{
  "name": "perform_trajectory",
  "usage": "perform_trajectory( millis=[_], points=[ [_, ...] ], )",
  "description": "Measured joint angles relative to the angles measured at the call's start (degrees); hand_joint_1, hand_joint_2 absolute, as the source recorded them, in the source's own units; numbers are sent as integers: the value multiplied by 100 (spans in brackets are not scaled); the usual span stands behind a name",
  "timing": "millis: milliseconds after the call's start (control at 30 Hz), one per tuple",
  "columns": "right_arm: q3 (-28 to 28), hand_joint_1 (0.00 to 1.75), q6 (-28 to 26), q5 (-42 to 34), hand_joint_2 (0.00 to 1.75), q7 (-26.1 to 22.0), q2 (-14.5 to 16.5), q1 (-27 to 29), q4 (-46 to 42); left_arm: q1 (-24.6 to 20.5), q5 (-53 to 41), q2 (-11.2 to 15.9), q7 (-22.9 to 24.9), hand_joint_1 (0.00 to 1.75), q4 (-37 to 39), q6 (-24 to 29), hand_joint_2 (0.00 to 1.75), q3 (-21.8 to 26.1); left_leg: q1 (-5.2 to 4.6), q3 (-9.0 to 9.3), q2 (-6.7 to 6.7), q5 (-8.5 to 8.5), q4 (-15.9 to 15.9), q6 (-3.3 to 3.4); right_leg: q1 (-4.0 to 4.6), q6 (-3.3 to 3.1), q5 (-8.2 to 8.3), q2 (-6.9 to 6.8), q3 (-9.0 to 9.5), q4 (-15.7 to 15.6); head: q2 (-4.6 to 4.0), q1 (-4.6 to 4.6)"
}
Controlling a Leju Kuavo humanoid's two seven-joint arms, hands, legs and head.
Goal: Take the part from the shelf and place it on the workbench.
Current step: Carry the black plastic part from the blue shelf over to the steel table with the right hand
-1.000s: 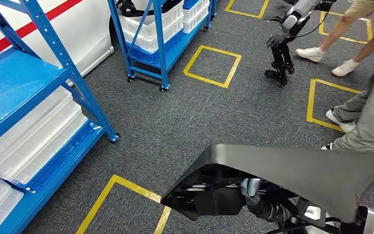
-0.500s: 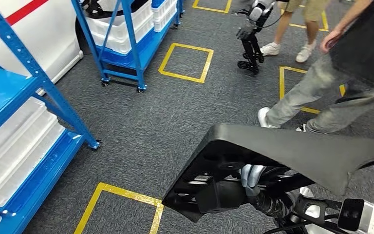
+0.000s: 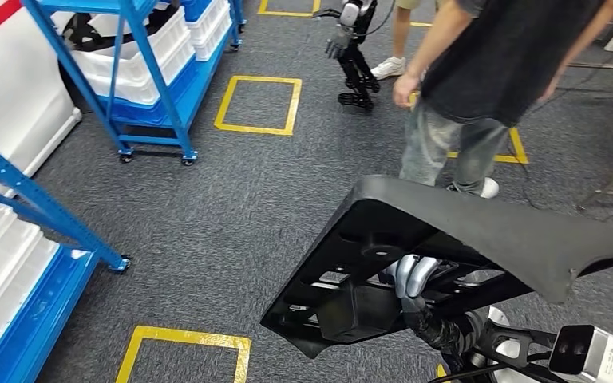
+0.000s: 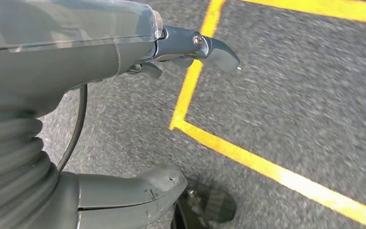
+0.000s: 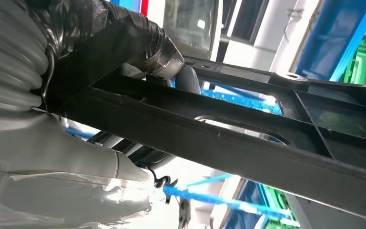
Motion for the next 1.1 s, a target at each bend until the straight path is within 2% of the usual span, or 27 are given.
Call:
perform_trajectory(
  millis=[67, 100, 133, 200, 233, 300, 333, 367, 400, 433, 467, 500, 567, 600, 633, 700, 733, 800, 833, 867, 900, 933, 967, 1000, 1033, 1100],
  points=[
    [2, 147, 0, 1, 175, 0, 19, -4, 0, -4, -6, -8, -3, 0, 1, -3, 175, -2, 50, 311, -268, 327, -742, -12, -4, 45, -15, 140, -27, 55, 0, 1],
    [4, 147, 0, 3, 175, 0, 27, -6, -1, -1, -9, -11, -3, 0, 2, -4, 175, -2, 61, 397, -379, 386, -957, -13, -7, 82, -12, 206, -60, 79, 0, 2],
    [7, 147, -1, 4, 175, 0, 34, -5, -1, 1, -9, -14, -3, 0, 3, -6, 175, -2, 59, 425, -444, 384, -1041, -6, -11, 123, 1, 274, -96, 89, 0, 2],
    [12, 147, -1, 11, 175, 0, 41, -2, -3, -6, -10, -20, -15, 0, 4, -18, 175, -4, 46, 431, -334, 410, -1080, 53, -35, 203, 36, 393, -146, 80, 0, 1],
    [15, 147, 1, 21, 175, -2, 42, -6, -7, -20, -9, -23, -27, 0, 5, -26, 175, -6, 47, 437, -267, 434, -1105, 95, -36, 230, 11, 353, -173, 113, 0, 2],
    [29, 147, 5, 64, 175, -5, 45, -53, -16, -39, 5, -30, -61, 0, 7, -37, 175, -9, 46, 444, -121, 473, -1156, 177, -26, 264, -228, 76, -350, 479, 0, 3],
    [38, 147, 2, 87, 175, -7, 52, -82, -20, -39, 25, -32, -80, 0, 7, -37, 175, -9, 25, 442, -45, 475, -1161, 198, -14, 276, -428, -101, -518, 843, 0, 4],
    [50, 147, -8, 106, 175, -8, 62, -105, -22, -33, 45, -34, -97, 0, 7, -36, 175, -9, 7, 438, 37, 472, -1160, 213, -12, 287, -619, -208, -706, 1255, 0, 3],
    [62, 147, -26, 114, 175, -13, 78, -115, -22, -28, 67, -37, -115, 0, 7, -37, 175, -9, -8, 436, 115, 469, -1160, 219, -14, 293, -737, -258, -854, 1584, 0, 4],
    [75, 147, -46, 110, 175, -23, 95, -120, -25, -29, 91, -39, -133, 0, 7, -37, 175, -9, -20, 436, 193, 464, -1159, 224, -14, 292, -759, -285, -922, 1752, 0, 3],
    [88, 147, -61, 98, 175, -36, 107, -126, -31, -36, 108, -41, -156, 0, 7, -37, 175, -9, -27, 439, 260, 460, -1158, 223, -13, 283, -661, -300, -860, 1664, 0, 4],
    [99, 147, -71, 81, 175, -50, 117, -137, -43, -48, 127, -44, -179, 0, 8, -37, 175, -9, -34, 448, 319, 454, -1158, 220, -6, 262, -483, -333, -684, 1356, 0, 4],
    [113, 147, -67, 39, 175, -70, 125, -176, -80, -68, 167, -54, -206, 0, 9, -25, 175, -8, -53, 473, 419, 431, -1153, 197, 45, 192, -164, -521, -215, 512, 0, 4],
    [117, 147, -49, 14, 175, -77, 132, -196, -95, -73, 182, -58, -198, 0, 9, 0, 175, -5, -64, 480, 466, 418, -1149, 178, 79, 155, -94, -605, -64, 222, 0, 3],
    [120, 147, -25, -13, 175, -83, 139, -210, -105, -76, 193, -61, -180, 0, 9, 36, 175, -3, -74, 487, 516, 404, -1146, 156, 109, 126, -80, -650, 8, 69, 0, 3],
    [122, 147, 20, -58, 175, -94, 157, -218, -115, -91, 192, -65, -123, 0, 9, 125, 175, 2, -83, 504, 618, 387, -1154, 108, 121, 80, -79, -567, 3, 19, 0, 2],
    [122, 147, 32, -72, 175, -98, 163, -217, -129, -106, 185, -67, -90, 0, 9, 185, 175, 2, -77, 508, 584, 359, -1133, 80, 106, 55, -61, -513, 10, -7, 0, 2],
    [123, 147, 55, -109, 175, -86, 185, -239, -159, -125, 175, -75, -22, 0, 9, 354, 175, 2, -56, 399, 335, 160, -852, 32, 63, -9, -24, -421, 34, -62, 0, 0],
    [124, 147, 73, -137, 175, -60, 200, -251, -168, -122, 174, -78, -1, 0, 9, 443, 175, 3, -39, 258, 183, -12, -547, 16, 54, -28, -16, -375, 40, -72, 0, -1],
    [125, 147, 88, -167, 175, -25, 212, -261, -169, -112, 169, -81, -3, 0, 9, 517, 175, 3, -31, 71, 98, -199, -161, 4, 51, -42, -14, -319, 38, -70, 0, -1],
    [126, 147, 99, -191, 175, 11, 219, -261, -168, -102, 157, -83, -30, 0, 9, 565, 175, 4, -27, -113, 69, -338, 204, -6, 52, -45, -14, -258, 34, -64, 0, -1],
    [126, 147, 108, -205, 175, 35, 221, -257, -166, -96, 139, -86, -69, 0, 9, 580, 175, 3, -23, -242, 62, -378, 435, -18, 51, -44, -15, -192, 32, -55, 0, -1],
    [126, 147, 125, -203, 175, 25, 221, -241, -164, -95, 128, -89, -104, 0, 9, 563, 175, 2, -16, -280, 57, -307, 469, -26, 47, -39, -19, -124, 32, -42, 0, 0],
    [123, 147, 165, -165, 175, -41, 225, -187, -168, -97, 141, -90, -125, 0, 9, 490, 175, 2, -5, -205, 42, -129, 270, -32, 39, -26, -28, -57, 38, -27, 0, 0],
    [120, 147, 237, -92, 175, -174, 229, -76, -183, -96, 175, -91, -132, 0, 9, 380, 175, 3, 13, -45, -15, 105, -98, -42, 29, -2, -45, 5, 49, -9, 0, 0],
    [119, 147, 424, 121, 175, -515, 251, 250, -219, -74, 258, -92, -146, 0, 12, 118, 175, 10, 52, 273, -261, 384, -790, -52, 22, 58, -81, 115, 45, 40, 0, 1]
  ],
)
